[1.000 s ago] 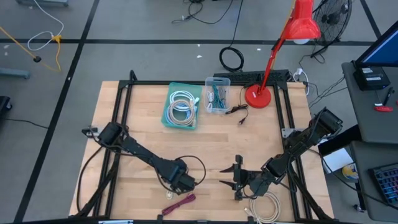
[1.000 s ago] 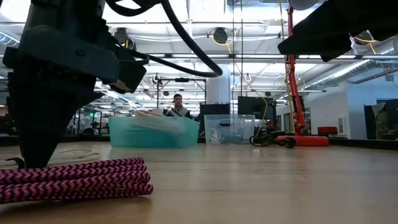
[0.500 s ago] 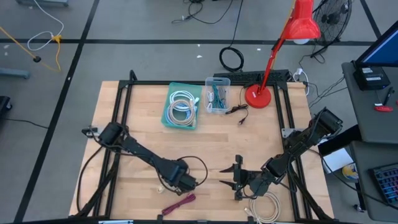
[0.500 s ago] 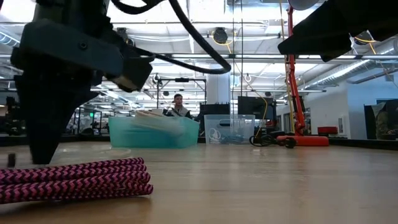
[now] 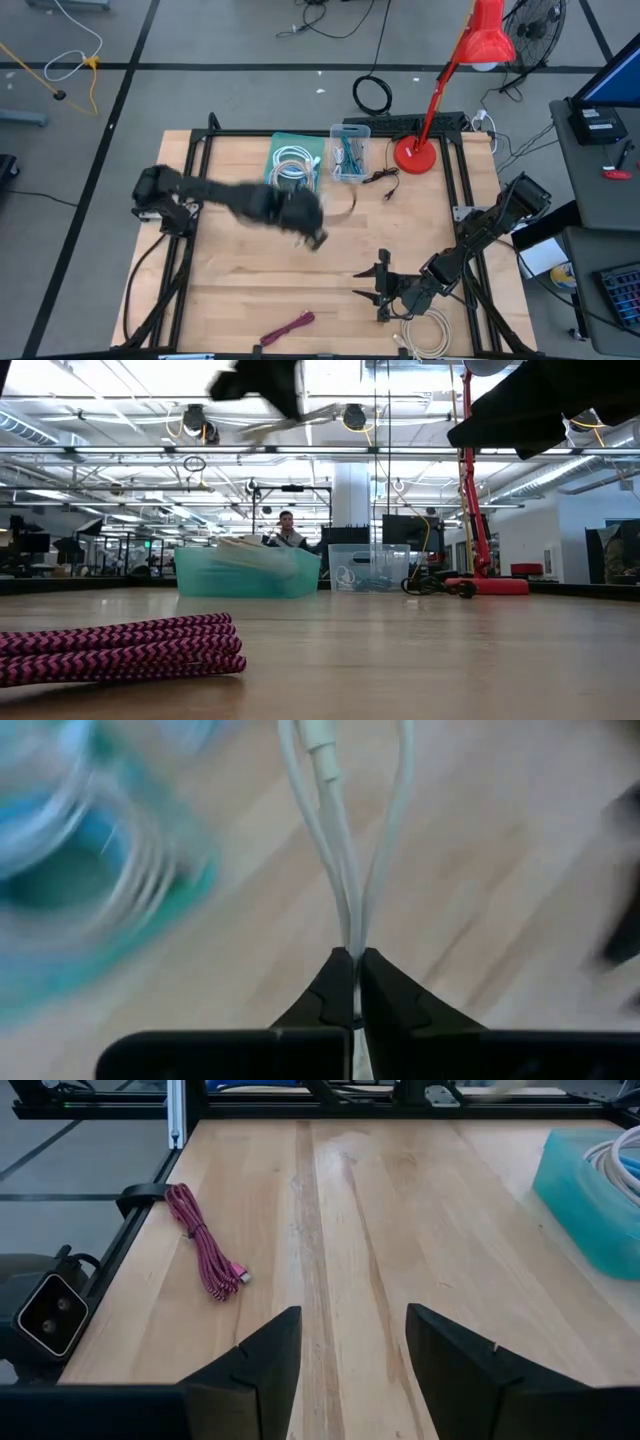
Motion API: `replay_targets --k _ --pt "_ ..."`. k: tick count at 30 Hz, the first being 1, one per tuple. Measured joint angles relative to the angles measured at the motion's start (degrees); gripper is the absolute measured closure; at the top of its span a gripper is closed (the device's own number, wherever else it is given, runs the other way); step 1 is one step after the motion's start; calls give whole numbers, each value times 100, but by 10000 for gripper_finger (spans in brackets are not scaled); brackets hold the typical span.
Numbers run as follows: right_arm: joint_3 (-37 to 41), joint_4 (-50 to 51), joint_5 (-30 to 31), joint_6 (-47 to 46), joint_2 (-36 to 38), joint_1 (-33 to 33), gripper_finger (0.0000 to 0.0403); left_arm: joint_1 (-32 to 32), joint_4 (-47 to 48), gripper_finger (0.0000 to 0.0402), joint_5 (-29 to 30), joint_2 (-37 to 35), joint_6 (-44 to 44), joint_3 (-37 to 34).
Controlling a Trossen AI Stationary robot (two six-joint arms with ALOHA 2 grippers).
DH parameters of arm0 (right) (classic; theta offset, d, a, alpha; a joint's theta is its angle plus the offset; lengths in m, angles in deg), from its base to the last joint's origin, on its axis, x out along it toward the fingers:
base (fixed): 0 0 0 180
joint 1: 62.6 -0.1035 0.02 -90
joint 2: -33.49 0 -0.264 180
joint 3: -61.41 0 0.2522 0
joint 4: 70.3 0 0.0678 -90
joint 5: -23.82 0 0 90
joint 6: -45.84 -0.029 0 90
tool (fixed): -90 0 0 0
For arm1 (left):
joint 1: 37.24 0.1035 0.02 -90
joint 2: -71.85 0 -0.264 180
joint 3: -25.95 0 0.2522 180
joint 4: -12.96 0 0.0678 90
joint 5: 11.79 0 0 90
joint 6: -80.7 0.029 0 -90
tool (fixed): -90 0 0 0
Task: Pick and place items into bin
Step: Put the light brown charger cable into the transparent bin
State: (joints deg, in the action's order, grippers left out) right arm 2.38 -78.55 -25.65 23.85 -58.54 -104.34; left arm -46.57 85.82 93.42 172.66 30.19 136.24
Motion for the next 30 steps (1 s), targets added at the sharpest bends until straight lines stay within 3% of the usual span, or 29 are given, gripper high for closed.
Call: replay_targets --k 4,7,12,19,24,30 --pt "0 120 0 -109 0 0 232 1084 -1249 399 -1142 -153 1053 0" --pt "0 652 377 -840 0 -2 232 1882 -2056 399 -2010 -59 1426 1" --pt "-2 1877 1186 -2213 0 78 232 2855 -3031 400 -3114 442 1619 0" --pt "2 2303 880 -2234 0 317 232 3504 -4393 400 -4285 1537 1227 -3" --pt "2 2317 872 -2092 0 301 232 3840 -5066 400 -4331 1945 1032 91" --pt "2 2317 873 -2072 0 225 232 4134 -4628 400 -3768 1999 946 120"
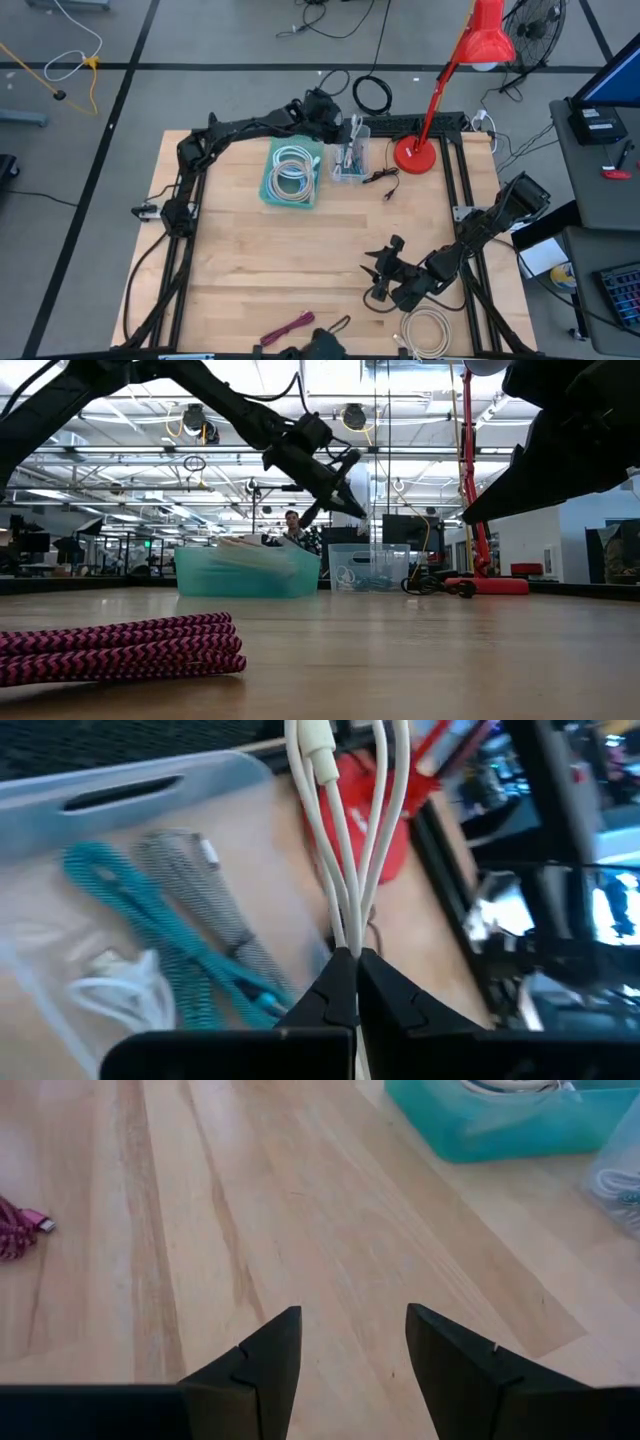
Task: Pick and place items into bin
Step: Put the light brown charger cable into the transparent bin
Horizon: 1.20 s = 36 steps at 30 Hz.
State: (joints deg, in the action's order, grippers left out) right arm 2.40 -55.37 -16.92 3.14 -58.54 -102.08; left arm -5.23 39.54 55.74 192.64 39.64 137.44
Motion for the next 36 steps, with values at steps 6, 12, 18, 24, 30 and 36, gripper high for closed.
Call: replay_targets --k 6,12,18,24,30,36 --pt "0 2 0 12 0 -75 232 22 513 400 540 2 113 0" --pt "0 -20 4 -8 0 -120 232 5 1076 401 885 2 157 0" --pt "-2 -52 4 -10 0 -118 232 -26 1344 401 1003 1 96 0" --pt "-2 -99 6 0 0 -118 232 -15 1499 401 1008 1 46 -34" --pt "-2 -112 4 6 0 -118 232 -3 1486 401 1060 -1 138 -55" --pt "-2 -111 4 31 0 -118 232 -26 1349 385 1096 -1 192 -55"
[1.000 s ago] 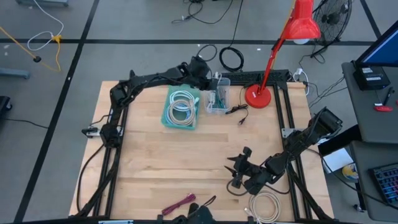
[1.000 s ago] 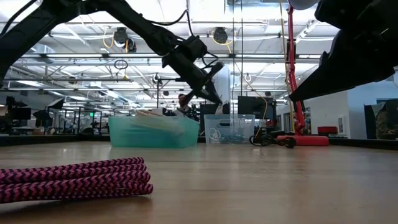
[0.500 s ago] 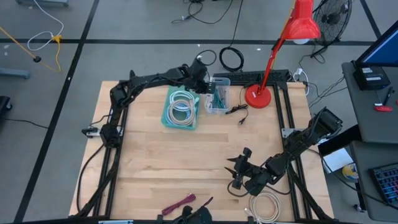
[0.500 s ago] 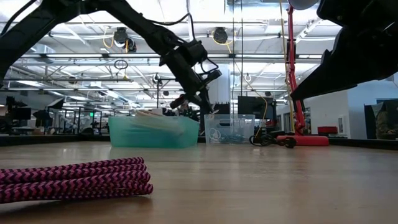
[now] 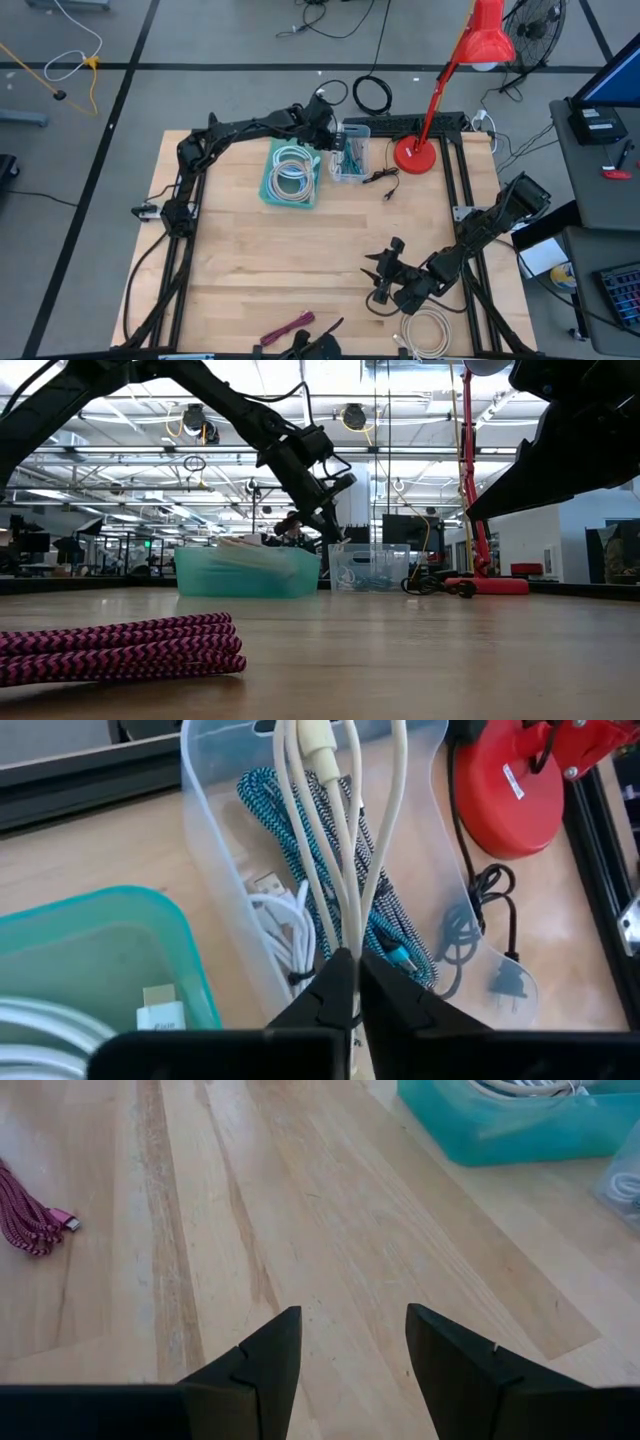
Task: Pick and place items into bin
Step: Put the light brown charger cable into the transparent bin, then put the black pink charger cable into the transparent bin
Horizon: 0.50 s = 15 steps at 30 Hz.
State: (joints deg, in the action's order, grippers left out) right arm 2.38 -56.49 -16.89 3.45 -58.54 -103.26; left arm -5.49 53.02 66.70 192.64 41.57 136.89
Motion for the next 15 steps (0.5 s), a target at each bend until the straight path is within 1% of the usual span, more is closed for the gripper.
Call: replay_targets --k 9,12,15 --pt "0 2 -2 1 0 0 232 0 101 273 -46 0 -63 -2" --pt "0 2 -2 2 0 0 232 0 98 251 -48 0 -68 -2" --pt "0 2 -2 2 0 0 232 0 96 242 -69 0 -157 -2"
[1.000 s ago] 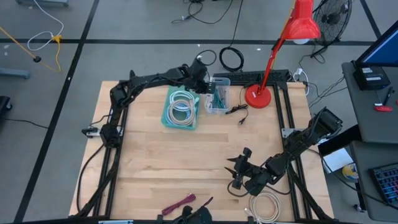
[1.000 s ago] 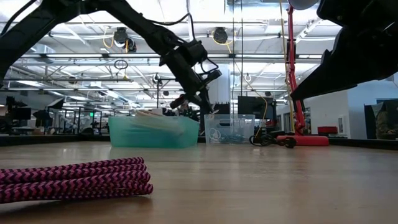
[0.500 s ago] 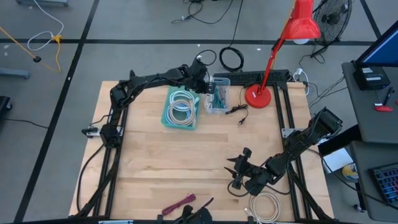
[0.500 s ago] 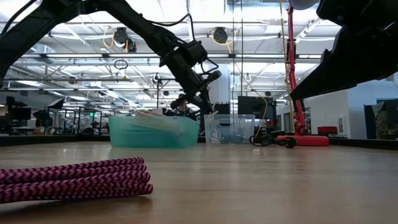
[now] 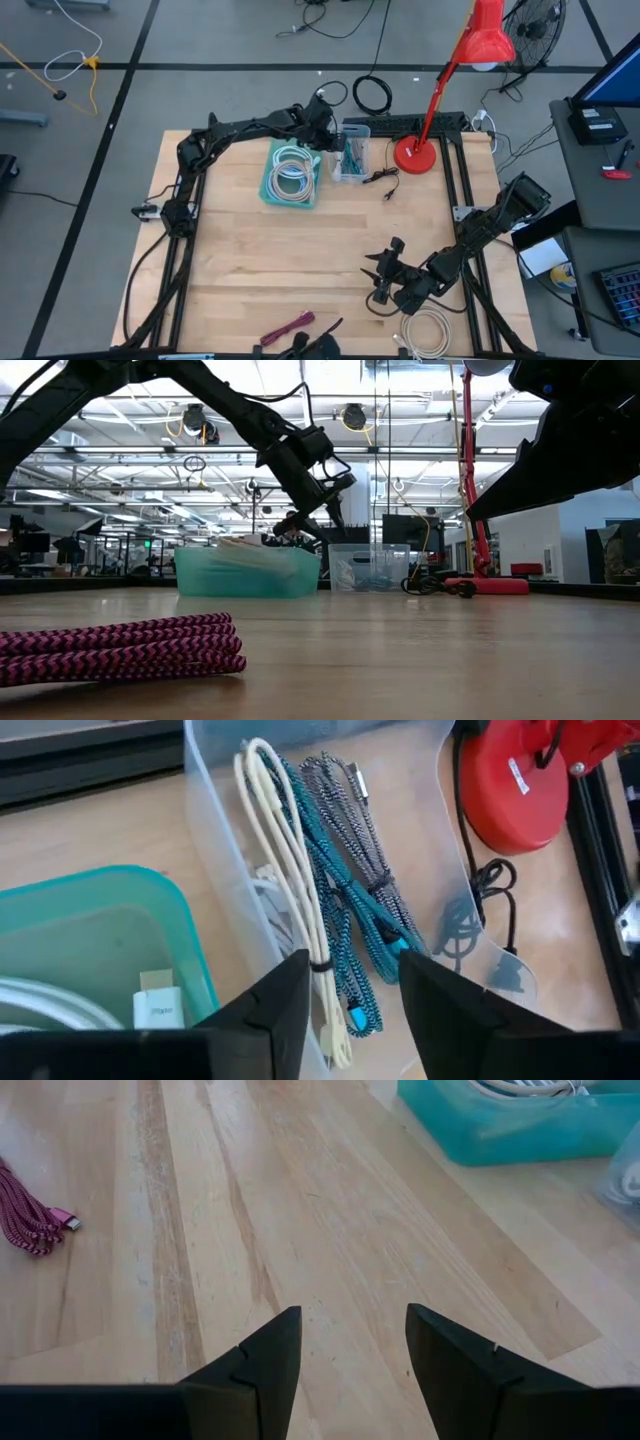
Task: Pick and place items into bin
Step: Put the black pink charger cable into the transparent bin
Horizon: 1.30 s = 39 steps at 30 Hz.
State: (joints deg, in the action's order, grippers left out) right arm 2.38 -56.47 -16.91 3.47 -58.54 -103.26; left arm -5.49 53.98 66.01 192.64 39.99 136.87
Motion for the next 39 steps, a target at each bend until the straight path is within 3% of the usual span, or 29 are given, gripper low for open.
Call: replay_targets --k 8,14,19,26,31,39 --pt "-2 40 5 0 0 0 232 -53 38 241 -926 -327 371 -2" --pt "-4 64 10 0 0 2 232 -619 465 241 -867 -1030 1112 16" --pt "-4 61 13 0 0 4 232 -1622 1366 240 -216 -1431 1386 22" --pt "-4 24 13 0 0 4 232 -3503 2445 240 752 -1554 1301 22" --pt "-4 -15 13 0 0 4 232 -4689 2690 240 1638 -1554 842 22" --pt "-4 -188 11 67 0 4 232 -6166 2658 240 2535 -1554 -187 20"
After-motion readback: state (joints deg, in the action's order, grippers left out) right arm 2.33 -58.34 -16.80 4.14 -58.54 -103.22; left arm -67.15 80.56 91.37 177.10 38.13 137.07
